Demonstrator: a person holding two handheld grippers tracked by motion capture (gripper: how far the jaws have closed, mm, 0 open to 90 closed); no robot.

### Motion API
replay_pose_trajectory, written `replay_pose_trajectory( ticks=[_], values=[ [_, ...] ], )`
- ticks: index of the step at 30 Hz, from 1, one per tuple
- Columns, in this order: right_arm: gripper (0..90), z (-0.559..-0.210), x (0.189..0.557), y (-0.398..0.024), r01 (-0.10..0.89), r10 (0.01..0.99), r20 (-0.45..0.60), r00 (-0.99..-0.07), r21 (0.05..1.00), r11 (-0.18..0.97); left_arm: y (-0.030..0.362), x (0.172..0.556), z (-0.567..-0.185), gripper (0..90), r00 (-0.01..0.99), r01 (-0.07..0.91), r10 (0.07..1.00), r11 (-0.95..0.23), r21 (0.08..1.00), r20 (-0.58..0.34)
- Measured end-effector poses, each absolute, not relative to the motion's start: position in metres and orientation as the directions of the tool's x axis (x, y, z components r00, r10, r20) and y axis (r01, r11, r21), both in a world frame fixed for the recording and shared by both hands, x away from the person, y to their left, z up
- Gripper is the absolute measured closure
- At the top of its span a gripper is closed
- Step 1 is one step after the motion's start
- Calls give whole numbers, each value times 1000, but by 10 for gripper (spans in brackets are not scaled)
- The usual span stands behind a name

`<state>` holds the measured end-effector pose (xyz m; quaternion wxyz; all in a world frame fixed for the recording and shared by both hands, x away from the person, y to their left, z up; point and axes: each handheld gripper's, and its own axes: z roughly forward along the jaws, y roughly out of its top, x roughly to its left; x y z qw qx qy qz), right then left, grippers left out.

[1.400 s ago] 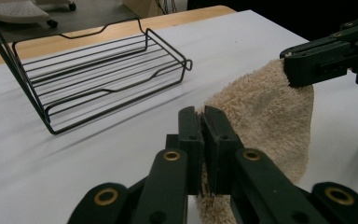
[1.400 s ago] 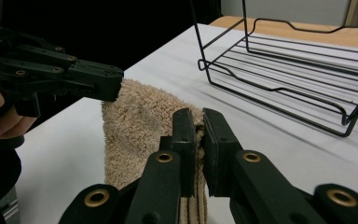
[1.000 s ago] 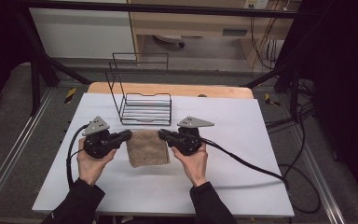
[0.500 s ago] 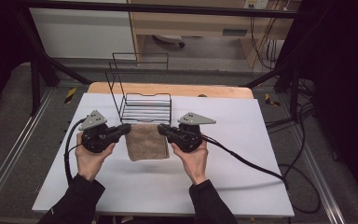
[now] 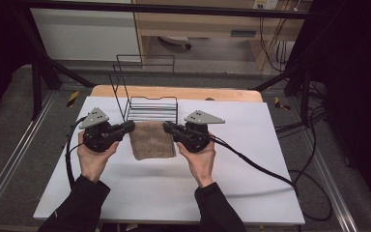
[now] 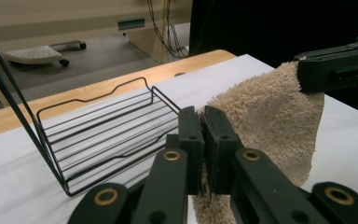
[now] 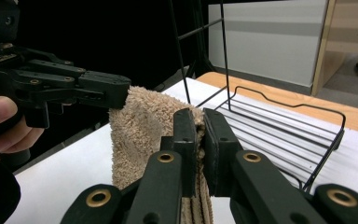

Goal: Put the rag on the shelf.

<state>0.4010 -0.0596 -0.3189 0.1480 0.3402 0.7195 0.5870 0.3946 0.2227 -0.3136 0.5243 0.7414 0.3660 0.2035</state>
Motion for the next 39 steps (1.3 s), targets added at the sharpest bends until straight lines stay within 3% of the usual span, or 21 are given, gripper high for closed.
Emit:
replay_pose_trajectory(
  ticks=[39],
  values=[
    [850,-272,422,-51,215,683,139,-717,976,27,228,419,-268,862,617,240,784,-101,966,-71]
  ],
)
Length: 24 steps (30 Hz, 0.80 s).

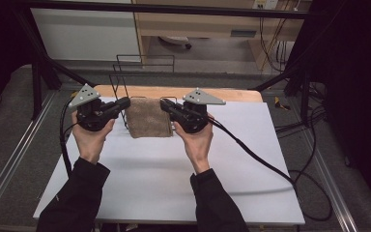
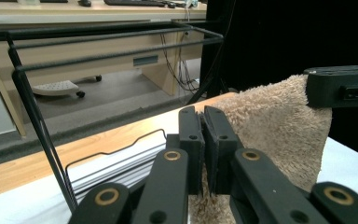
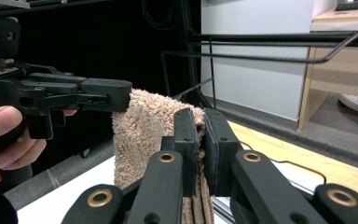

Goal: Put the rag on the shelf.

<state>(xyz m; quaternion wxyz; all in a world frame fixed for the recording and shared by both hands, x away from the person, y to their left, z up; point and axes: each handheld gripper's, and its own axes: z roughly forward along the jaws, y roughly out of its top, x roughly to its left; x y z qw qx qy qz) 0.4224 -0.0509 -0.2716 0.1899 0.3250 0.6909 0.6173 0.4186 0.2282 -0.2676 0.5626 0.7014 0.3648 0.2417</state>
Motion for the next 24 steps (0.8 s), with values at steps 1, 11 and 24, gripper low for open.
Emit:
replay_pose_trajectory(
  ticks=[1,11,24],
  values=[
    [850,-270,423,-51,209,684,136,-716,978,25,228,419,-266,862,616,235,784,-98,967,-71],
    [850,-255,433,-51,176,695,125,-709,984,2,228,427,-246,863,617,196,786,-90,977,-52],
    [851,-233,442,-49,130,707,97,-701,991,-8,227,433,-221,863,610,142,792,-84,986,-20]
  ],
)
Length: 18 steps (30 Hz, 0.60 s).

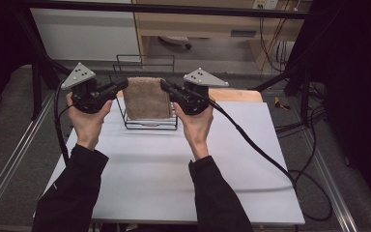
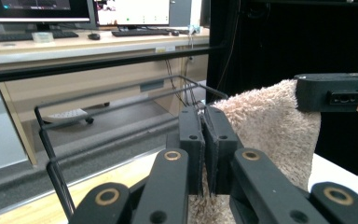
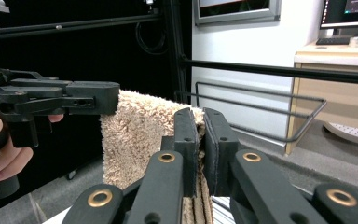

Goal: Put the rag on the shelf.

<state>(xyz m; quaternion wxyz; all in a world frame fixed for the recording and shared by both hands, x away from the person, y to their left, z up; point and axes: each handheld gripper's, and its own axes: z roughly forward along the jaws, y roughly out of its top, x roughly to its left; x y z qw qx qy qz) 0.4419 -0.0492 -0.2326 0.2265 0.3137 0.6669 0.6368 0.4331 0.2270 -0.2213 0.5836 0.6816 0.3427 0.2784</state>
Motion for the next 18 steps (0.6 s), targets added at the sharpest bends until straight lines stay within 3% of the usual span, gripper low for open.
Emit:
replay_pose_trajectory(
  ticks=[18],
  values=[
    [852,-200,458,-42,79,714,84,-695,996,-40,231,448,-192,864,592,97,806,-61,993,-8]
  ],
)
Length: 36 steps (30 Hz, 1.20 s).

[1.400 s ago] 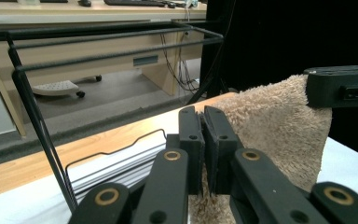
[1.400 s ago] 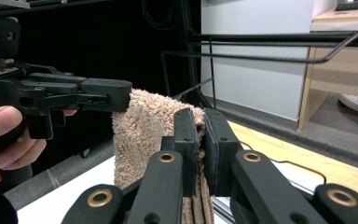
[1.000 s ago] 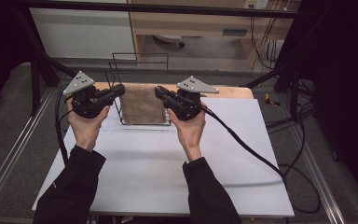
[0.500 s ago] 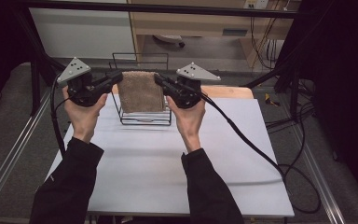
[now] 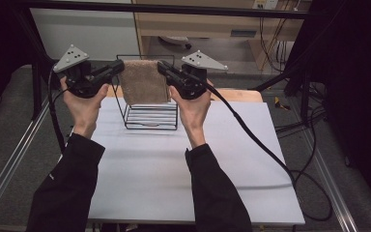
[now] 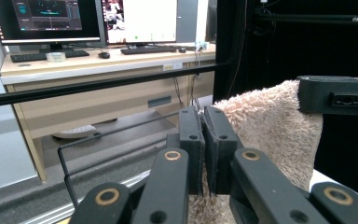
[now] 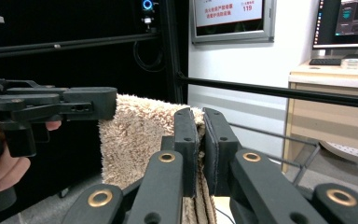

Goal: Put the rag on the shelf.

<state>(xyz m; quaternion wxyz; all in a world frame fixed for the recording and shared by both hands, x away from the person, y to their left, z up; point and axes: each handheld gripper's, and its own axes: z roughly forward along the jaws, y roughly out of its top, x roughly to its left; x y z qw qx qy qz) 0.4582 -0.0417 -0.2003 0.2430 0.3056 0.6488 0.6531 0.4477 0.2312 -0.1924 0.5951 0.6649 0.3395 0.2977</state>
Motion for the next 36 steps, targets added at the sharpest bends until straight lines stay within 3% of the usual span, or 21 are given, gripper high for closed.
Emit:
replay_pose_trajectory(
  ticks=[19,36],
  values=[
    [852,-175,482,-30,45,734,68,-675,998,-51,239,475,-167,863,581,104,813,-24,994,-42],
    [853,-160,505,-23,29,753,49,-656,999,-39,238,503,-153,864,551,97,834,-48,994,-14]
  ],
)
